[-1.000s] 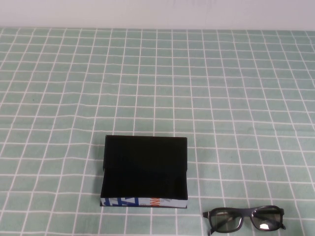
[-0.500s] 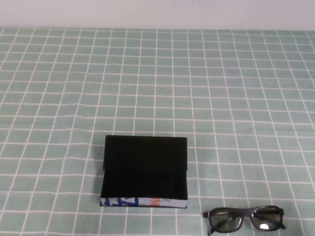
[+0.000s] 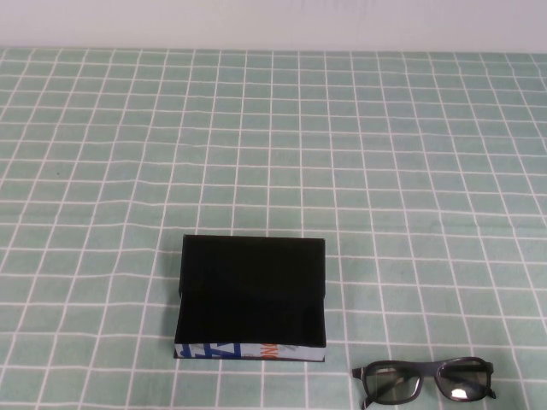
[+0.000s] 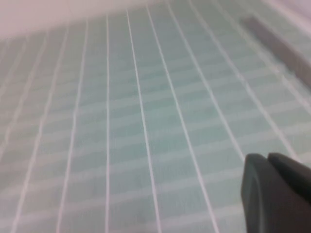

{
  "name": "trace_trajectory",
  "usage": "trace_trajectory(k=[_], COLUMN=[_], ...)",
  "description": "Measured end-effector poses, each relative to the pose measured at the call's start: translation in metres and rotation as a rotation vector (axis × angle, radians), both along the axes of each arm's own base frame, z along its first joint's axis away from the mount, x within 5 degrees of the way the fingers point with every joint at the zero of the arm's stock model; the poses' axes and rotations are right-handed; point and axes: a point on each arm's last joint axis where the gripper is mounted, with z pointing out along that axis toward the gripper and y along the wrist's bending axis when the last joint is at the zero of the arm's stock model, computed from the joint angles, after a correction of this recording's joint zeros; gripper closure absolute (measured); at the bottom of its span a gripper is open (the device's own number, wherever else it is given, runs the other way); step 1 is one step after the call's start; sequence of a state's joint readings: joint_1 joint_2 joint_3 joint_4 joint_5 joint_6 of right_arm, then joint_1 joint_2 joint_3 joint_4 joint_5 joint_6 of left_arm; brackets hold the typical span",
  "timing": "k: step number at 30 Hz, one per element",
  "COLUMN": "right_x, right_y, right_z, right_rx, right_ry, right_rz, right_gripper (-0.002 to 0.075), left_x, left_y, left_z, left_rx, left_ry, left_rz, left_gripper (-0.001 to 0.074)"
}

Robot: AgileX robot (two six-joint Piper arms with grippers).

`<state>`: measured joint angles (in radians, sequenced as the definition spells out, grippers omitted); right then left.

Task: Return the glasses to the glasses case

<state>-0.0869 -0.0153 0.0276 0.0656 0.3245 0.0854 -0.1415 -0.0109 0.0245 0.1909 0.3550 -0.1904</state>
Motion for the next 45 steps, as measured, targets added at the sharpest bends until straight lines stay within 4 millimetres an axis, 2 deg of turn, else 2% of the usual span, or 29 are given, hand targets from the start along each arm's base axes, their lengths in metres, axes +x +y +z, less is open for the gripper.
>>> trace_trajectory(k=[4, 7, 12, 15, 28, 34, 40, 43, 45], right_x=[0.002, 0.003, 0.001, 0.0, -0.002, -0.013, -0.036, -0.045, -0.052], right_y=[-0.002, -0.003, -0.006, -0.006, -0.007, -0.01, -0.012, -0.015, -0.017], right_z=[0.01, 0.02, 0.039, 0.044, 0.05, 0.072, 0.095, 0.107, 0.123], right_rx=[-0.008, -0.016, -0.03, -0.034, -0.053, -0.071, -0.093, -0.057, -0.012], right_ry=[-0.108, -0.217, -0.43, -0.482, -0.55, -0.819, -1.184, -1.27, -1.316], right_rz=[-0.016, -0.032, -0.063, -0.071, -0.082, -0.125, -0.186, -0.219, -0.239], right_gripper=[0.0741, 0.0741, 0.0741, 0.0741, 0.0741, 0.0741, 0.0741, 0.0741, 0.0741], left_x=[0.001, 0.003, 0.0, -0.003, -0.008, -0.02, -0.038, -0.047, -0.056], left_y=[-0.001, -0.003, -0.009, -0.011, -0.012, -0.014, -0.014, -0.011, -0.009], left_z=[0.005, 0.015, 0.044, 0.056, 0.065, 0.082, 0.1, 0.123, 0.143], left_rx=[-0.007, -0.022, -0.062, -0.076, -0.12, -0.266, -0.319, -0.339, -0.345], left_ry=[-0.057, -0.168, -0.486, -0.622, -0.734, -0.928, -1.175, -1.246, -1.288], left_rz=[-0.011, -0.033, -0.095, -0.122, -0.149, -0.22, -0.29, -0.29, -0.285], left_gripper=[0.0741, 0.0741, 0.0741, 0.0741, 0.0741, 0.0741, 0.0741, 0.0741, 0.0741])
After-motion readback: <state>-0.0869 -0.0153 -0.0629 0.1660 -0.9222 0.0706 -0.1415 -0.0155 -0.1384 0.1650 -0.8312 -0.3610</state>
